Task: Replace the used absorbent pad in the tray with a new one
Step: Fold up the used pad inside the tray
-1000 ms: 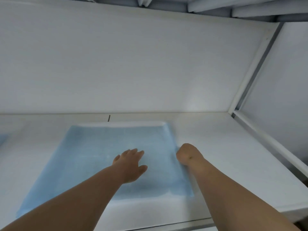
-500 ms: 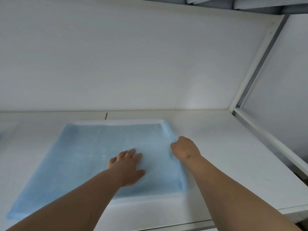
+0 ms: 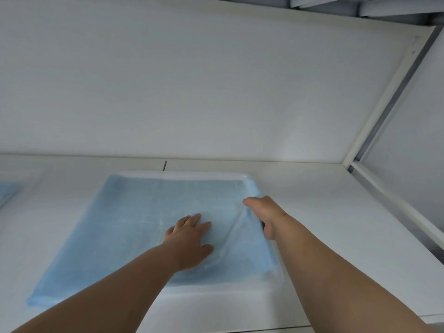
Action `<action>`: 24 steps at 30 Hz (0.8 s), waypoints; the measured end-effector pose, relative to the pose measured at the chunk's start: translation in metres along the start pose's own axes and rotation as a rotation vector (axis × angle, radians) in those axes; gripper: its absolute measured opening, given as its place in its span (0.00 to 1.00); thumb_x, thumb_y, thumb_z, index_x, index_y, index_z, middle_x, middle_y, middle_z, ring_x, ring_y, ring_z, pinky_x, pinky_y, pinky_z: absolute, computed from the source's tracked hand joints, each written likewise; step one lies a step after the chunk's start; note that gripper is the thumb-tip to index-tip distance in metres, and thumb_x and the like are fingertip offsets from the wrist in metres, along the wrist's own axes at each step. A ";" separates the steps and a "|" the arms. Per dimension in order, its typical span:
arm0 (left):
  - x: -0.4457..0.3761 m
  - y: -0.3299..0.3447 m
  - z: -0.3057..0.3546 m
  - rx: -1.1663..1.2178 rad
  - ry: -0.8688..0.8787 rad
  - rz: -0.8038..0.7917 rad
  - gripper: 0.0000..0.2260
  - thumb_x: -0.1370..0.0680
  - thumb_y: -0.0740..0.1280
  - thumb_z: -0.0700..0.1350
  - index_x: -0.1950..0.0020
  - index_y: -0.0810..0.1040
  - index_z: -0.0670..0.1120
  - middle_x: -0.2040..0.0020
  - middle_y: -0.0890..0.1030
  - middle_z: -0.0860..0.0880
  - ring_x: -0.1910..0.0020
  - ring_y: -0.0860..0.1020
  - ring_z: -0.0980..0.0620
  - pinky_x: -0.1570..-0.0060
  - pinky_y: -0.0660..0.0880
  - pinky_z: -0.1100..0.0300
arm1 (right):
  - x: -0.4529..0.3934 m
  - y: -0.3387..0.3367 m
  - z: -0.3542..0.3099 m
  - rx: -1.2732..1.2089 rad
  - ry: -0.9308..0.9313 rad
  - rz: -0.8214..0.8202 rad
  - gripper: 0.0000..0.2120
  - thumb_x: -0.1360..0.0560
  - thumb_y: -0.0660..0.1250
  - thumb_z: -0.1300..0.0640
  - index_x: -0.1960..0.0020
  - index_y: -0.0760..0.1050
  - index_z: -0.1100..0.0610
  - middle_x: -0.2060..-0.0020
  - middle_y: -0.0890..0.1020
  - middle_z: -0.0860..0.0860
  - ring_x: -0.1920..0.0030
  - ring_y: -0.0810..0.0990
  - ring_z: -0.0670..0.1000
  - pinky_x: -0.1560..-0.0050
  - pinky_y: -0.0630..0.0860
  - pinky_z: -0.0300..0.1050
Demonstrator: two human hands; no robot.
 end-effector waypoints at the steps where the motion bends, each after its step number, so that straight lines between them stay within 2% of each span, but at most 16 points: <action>1: 0.001 -0.002 0.000 -0.003 0.008 0.018 0.29 0.21 0.58 0.60 0.23 0.53 0.59 0.21 0.47 0.55 0.22 0.45 0.51 0.26 0.48 0.50 | 0.003 0.001 0.000 -0.036 0.020 -0.007 0.23 0.29 0.69 0.53 0.38 0.72 0.61 0.50 0.82 0.60 0.55 0.82 0.59 0.51 0.81 0.54; 3: 0.005 -0.006 0.003 -0.005 0.047 0.060 0.29 0.21 0.57 0.60 0.23 0.53 0.59 0.21 0.48 0.55 0.22 0.46 0.51 0.26 0.48 0.50 | 0.003 0.003 0.002 -0.110 0.065 -0.068 0.15 0.25 0.68 0.54 0.42 0.76 0.62 0.55 0.83 0.59 0.59 0.82 0.58 0.55 0.79 0.51; 6: 0.009 -0.008 0.018 0.015 0.162 0.093 0.29 0.21 0.56 0.62 0.22 0.52 0.59 0.21 0.50 0.56 0.23 0.47 0.53 0.25 0.49 0.50 | 0.003 0.003 0.003 -0.168 0.131 -0.117 0.14 0.25 0.68 0.51 0.46 0.78 0.61 0.57 0.83 0.58 0.57 0.82 0.58 0.50 0.79 0.52; 9: 0.008 -0.003 0.034 0.069 0.229 0.056 0.28 0.20 0.55 0.61 0.22 0.49 0.60 0.21 0.50 0.57 0.22 0.48 0.54 0.25 0.50 0.51 | 0.005 -0.003 0.000 -0.176 0.137 -0.103 0.14 0.25 0.68 0.50 0.48 0.77 0.61 0.58 0.83 0.58 0.56 0.82 0.59 0.50 0.79 0.52; 12: 0.003 0.008 0.043 0.107 0.214 -0.062 0.25 0.18 0.50 0.56 0.22 0.45 0.60 0.21 0.47 0.56 0.22 0.45 0.52 0.24 0.46 0.49 | 0.005 -0.012 -0.002 -0.139 0.126 -0.089 0.14 0.24 0.67 0.50 0.50 0.77 0.62 0.58 0.82 0.58 0.57 0.82 0.59 0.52 0.78 0.51; 15: 0.001 0.017 0.047 0.081 0.183 -0.143 0.24 0.17 0.47 0.56 0.22 0.44 0.60 0.20 0.46 0.55 0.22 0.42 0.49 0.25 0.42 0.46 | 0.004 -0.026 -0.003 -0.053 0.118 -0.049 0.13 0.25 0.68 0.55 0.47 0.78 0.64 0.56 0.84 0.59 0.55 0.83 0.59 0.47 0.79 0.54; 19: 0.000 0.022 0.051 0.011 0.170 -0.177 0.25 0.19 0.47 0.60 0.23 0.43 0.63 0.20 0.43 0.54 0.22 0.39 0.48 0.25 0.40 0.43 | 0.009 -0.040 -0.001 0.046 0.112 -0.006 0.15 0.30 0.72 0.62 0.45 0.78 0.66 0.51 0.84 0.62 0.50 0.84 0.62 0.44 0.78 0.61; 24: 0.003 0.030 0.052 -0.119 0.178 -0.201 0.28 0.21 0.47 0.66 0.24 0.39 0.65 0.21 0.37 0.54 0.23 0.35 0.47 0.27 0.39 0.39 | 0.011 -0.048 0.003 0.121 0.086 0.059 0.18 0.35 0.77 0.63 0.47 0.79 0.66 0.53 0.84 0.63 0.53 0.84 0.63 0.46 0.79 0.62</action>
Point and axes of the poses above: each hand's wrist, its own x-axis away from the middle knuckle, its own y-axis out of the palm, z = x × y, the point moved 8 cm from there along -x, towards the middle knuckle
